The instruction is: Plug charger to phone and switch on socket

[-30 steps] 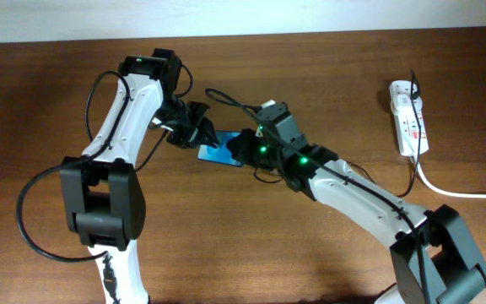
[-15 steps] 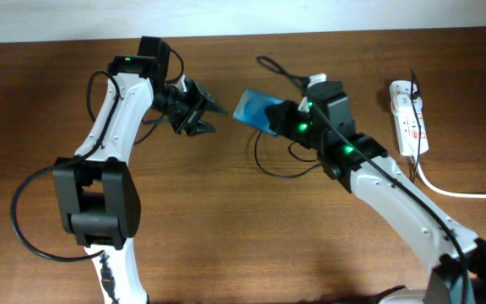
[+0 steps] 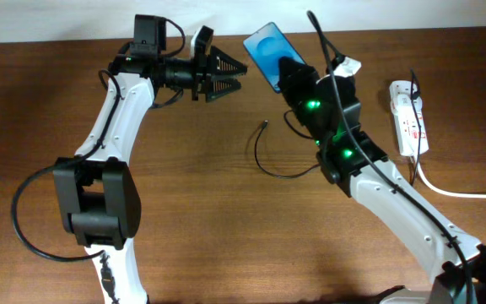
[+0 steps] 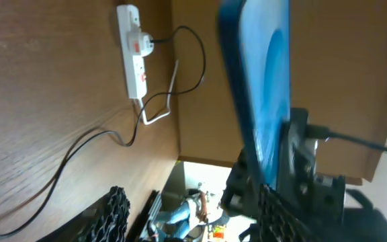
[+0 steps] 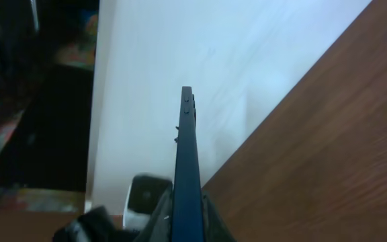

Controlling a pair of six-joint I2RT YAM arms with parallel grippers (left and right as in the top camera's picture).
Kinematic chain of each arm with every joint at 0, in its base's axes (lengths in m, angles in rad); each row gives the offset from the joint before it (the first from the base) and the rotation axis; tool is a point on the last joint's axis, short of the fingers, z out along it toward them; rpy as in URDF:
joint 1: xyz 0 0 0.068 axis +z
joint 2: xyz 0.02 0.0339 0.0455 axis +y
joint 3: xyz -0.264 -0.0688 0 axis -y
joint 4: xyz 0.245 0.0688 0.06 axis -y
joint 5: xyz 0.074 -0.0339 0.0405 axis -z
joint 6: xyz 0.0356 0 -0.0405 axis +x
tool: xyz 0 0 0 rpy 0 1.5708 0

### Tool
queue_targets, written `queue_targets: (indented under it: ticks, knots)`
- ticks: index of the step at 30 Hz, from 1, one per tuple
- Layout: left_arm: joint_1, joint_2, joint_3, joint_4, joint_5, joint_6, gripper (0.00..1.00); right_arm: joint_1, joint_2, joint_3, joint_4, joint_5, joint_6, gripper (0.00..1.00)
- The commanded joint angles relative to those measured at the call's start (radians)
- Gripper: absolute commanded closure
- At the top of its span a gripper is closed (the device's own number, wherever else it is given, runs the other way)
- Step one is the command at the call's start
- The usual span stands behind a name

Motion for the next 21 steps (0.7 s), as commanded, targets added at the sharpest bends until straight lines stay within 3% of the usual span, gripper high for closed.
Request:
queue_targets:
  ticks: [1, 6, 18, 21]
  knots:
    - [-0.005, -0.005, 0.01, 0.071, -0.001, -0.137, 0.36, 0.043, 0.017, 0.015, 0.027, 0.018, 0.072, 0.96]
    - [-0.025, -0.005, 0.01, 0.152, -0.04, -0.254, 0.39, 0.074, 0.048, 0.015, 0.034, 0.02, 0.114, 0.96]
    - [-0.068, -0.005, 0.01, 0.306, -0.192, -0.473, 0.62, 0.105, 0.111, 0.015, 0.066, 0.031, 0.293, 0.96]
    - [-0.073, -0.005, 0.01, 0.424, -0.215, -0.555, 0.64, 0.108, 0.112, 0.015, 0.066, 0.031, 0.326, 0.96]
